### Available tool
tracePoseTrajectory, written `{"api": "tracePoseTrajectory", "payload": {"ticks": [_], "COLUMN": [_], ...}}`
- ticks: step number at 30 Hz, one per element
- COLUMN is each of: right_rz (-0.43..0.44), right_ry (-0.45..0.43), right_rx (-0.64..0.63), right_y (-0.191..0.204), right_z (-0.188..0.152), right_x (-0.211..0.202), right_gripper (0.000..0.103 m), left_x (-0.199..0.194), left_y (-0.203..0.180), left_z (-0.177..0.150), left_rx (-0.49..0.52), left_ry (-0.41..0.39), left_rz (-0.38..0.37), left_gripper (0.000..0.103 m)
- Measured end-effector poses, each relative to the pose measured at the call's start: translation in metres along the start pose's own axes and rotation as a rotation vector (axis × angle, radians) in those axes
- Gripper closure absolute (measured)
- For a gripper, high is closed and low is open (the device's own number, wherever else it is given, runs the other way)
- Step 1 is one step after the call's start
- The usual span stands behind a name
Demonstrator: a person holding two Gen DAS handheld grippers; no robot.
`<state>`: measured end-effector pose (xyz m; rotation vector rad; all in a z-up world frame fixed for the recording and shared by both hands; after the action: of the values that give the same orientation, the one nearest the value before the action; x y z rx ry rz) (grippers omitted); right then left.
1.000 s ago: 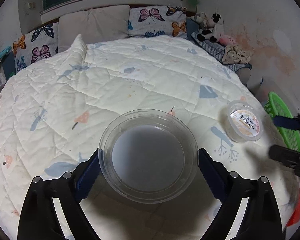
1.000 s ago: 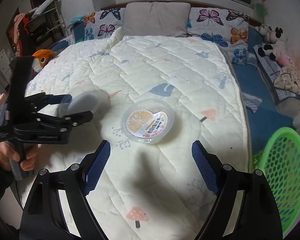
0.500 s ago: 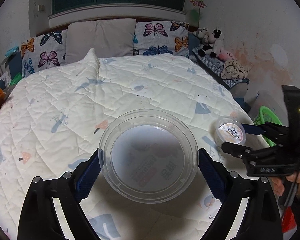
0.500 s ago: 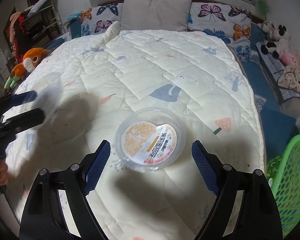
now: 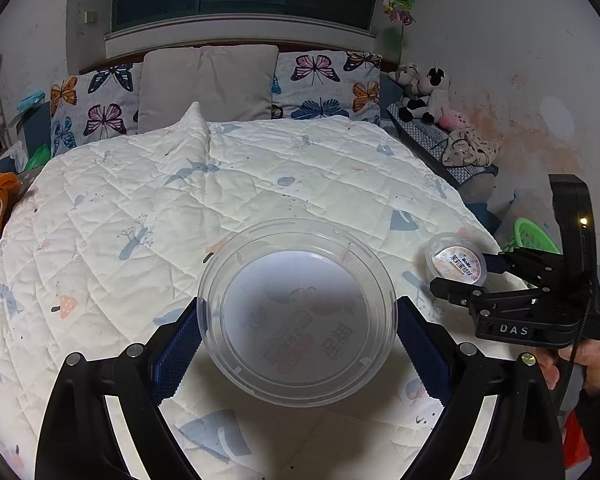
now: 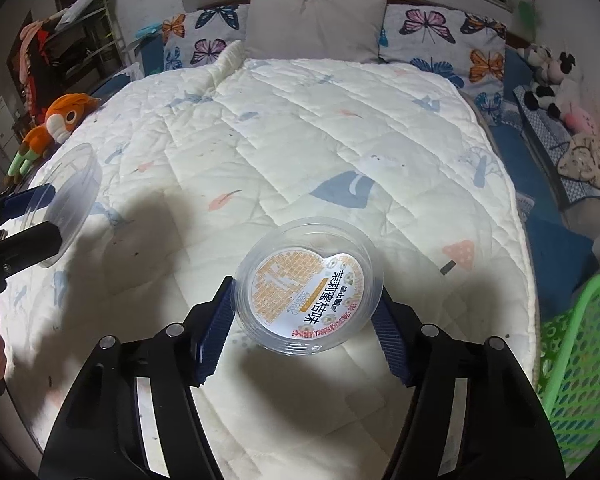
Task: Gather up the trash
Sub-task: 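Release the pudding cup into the basket with the right tool while the left tool holds the lid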
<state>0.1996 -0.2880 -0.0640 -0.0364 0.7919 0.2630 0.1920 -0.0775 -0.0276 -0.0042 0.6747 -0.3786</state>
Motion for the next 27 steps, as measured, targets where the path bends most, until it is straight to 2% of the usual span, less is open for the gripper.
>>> {"api": "tracePoseTrajectory", "payload": {"ticks": [12,27], "right_rz": [0.004,-0.041], "right_ry": [-0.074,-0.137], "right_rx": [-0.045,-0.030], "right_y": [0.017,-0.006], "right_z": [-0.001,-0.021], "right_x": [-0.050,-0.110], "right_gripper": [0.037,0.037], "left_x": [-0.022,-0.035], "left_y": [-0.014,-0.060], "left_z": [0.004,0.010], "left_rx": [0.018,0.054], "left_ry": [-0.032,-0.055], "left_rz": [-0.018,-0.080], "left_gripper": [0.013,0.013]}}
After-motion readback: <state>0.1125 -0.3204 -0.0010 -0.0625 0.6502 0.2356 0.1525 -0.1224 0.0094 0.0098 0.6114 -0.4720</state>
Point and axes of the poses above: each gripper's, at about its wrist camera, not at the fingertips, and x roughly the way its jaws point, y to its left, z to its top, the point moved 2 cm from there along x, roughly the way its jaws point, and after that the axes turned 8 degrees about -y, right-handed, at the moved point
